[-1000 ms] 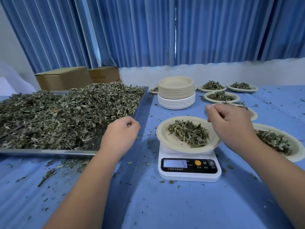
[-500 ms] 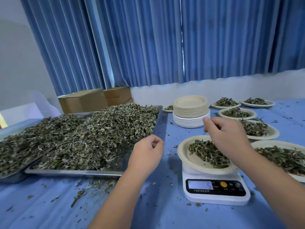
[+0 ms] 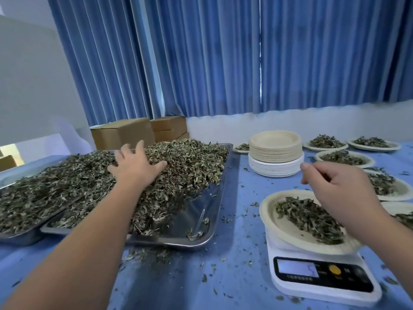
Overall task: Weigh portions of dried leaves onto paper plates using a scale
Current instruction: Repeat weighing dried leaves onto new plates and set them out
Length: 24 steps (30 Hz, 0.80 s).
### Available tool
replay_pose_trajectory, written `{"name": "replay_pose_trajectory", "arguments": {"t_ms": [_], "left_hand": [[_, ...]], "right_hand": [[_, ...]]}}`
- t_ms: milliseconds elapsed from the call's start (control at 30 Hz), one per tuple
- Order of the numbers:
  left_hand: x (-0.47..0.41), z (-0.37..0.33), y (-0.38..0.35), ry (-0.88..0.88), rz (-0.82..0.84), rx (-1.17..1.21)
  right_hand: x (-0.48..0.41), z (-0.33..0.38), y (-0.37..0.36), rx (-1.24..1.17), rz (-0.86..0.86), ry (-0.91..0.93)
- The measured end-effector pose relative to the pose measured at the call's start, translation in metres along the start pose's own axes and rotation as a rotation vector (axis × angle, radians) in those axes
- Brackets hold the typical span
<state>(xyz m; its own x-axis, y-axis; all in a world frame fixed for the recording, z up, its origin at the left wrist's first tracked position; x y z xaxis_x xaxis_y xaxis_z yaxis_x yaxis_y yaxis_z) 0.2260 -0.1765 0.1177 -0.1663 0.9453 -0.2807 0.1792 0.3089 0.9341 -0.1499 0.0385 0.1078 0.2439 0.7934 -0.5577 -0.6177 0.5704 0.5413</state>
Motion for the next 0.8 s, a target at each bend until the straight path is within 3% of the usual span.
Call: {"name": "replay_pose_trajectory", "arguments": {"t_ms": [133,233,533,800], "left_hand": [[-0.017,0.017,-0.036,0.004,0.258,0.153],[-0.01,0.005,-0.067,-0.125,0.462,0.024],[0.024,-0.027,-0.085,-0.339,0.565,-0.051],[0.081,-0.083,-0.061,-0.639,0.716,-0.001]], "right_hand": [[0.0,0.002,-0.002,-0.025,0.0,-0.003],[0.0,0.002,-0.006,-0.021,0.012,-0.005],[0.002,0.003,-0.006,-0.013,0.01,0.021],[0.002,-0.001,-0.005,0.046,0.024,0.04]]}}
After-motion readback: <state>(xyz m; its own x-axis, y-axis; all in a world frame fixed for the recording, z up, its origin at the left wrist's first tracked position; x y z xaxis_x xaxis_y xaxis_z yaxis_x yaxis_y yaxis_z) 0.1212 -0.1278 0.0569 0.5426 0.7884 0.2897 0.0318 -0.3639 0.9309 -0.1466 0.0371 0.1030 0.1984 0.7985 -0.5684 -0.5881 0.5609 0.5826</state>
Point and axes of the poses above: each hand's wrist, its own x-axis away from the middle knuckle, its own y-axis out of the back of the hand, z = x × y, the point moved 8 cm from there along -x, towards the middle knuckle, and after that the axes turned 9 degrees about z, right-handed, at the moved point
